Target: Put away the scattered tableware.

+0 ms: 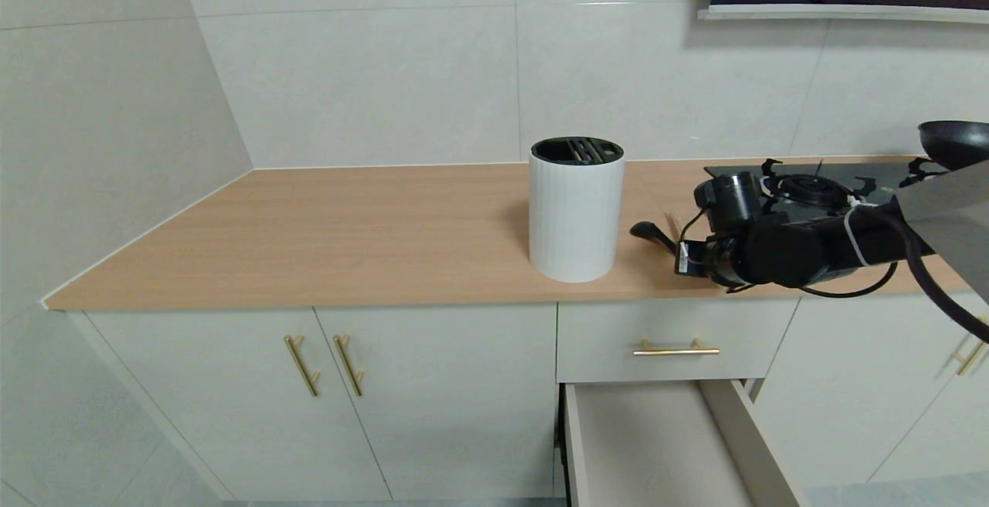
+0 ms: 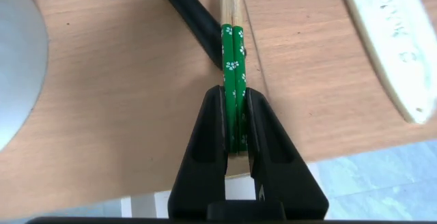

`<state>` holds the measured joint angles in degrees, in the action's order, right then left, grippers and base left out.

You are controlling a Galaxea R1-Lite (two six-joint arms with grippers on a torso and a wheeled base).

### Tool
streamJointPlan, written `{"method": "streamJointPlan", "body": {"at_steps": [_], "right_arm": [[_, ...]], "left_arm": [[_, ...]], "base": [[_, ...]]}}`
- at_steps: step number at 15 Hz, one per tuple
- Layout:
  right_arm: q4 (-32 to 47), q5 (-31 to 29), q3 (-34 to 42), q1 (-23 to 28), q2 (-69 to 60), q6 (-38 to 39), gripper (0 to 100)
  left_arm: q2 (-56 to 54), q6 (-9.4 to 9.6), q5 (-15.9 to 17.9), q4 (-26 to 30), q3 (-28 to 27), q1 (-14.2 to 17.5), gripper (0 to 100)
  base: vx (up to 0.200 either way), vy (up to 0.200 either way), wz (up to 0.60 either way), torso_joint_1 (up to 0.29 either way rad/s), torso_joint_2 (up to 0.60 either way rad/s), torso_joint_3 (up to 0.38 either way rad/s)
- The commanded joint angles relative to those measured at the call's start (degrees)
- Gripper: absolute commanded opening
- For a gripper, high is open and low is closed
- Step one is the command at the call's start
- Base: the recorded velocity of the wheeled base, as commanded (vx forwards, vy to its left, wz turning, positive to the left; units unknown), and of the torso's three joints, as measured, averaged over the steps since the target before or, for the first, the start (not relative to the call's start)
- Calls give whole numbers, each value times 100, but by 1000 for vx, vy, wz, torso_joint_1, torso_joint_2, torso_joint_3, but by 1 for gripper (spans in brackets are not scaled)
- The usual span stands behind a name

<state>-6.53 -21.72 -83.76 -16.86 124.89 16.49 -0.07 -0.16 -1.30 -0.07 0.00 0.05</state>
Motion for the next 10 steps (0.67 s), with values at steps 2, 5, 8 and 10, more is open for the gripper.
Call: {"method": "streamJointPlan", "body": {"at_steps": [2, 5, 8, 10], "right_arm": [[144, 160, 1169, -28, -1503, -15, 0], [530, 274, 1943, -63, -2575, -6, 0], [1427, 1021, 2373, -72, -3542, -23, 0], [1840, 2181, 2725, -63, -4236, -76, 0]], "left_arm": [[7, -2, -1, 7, 0, 4, 100], [7, -2, -1, -1, 0, 4, 100], [7, -2, -1, -1, 0, 4, 100], [7, -2, -1, -1, 0, 4, 100]], "base": [[0, 0, 0, 0, 0, 0], [0, 0, 0, 0, 0, 0], [0, 0, 0, 0, 0, 0], [0, 0, 0, 0, 0, 0]]}}
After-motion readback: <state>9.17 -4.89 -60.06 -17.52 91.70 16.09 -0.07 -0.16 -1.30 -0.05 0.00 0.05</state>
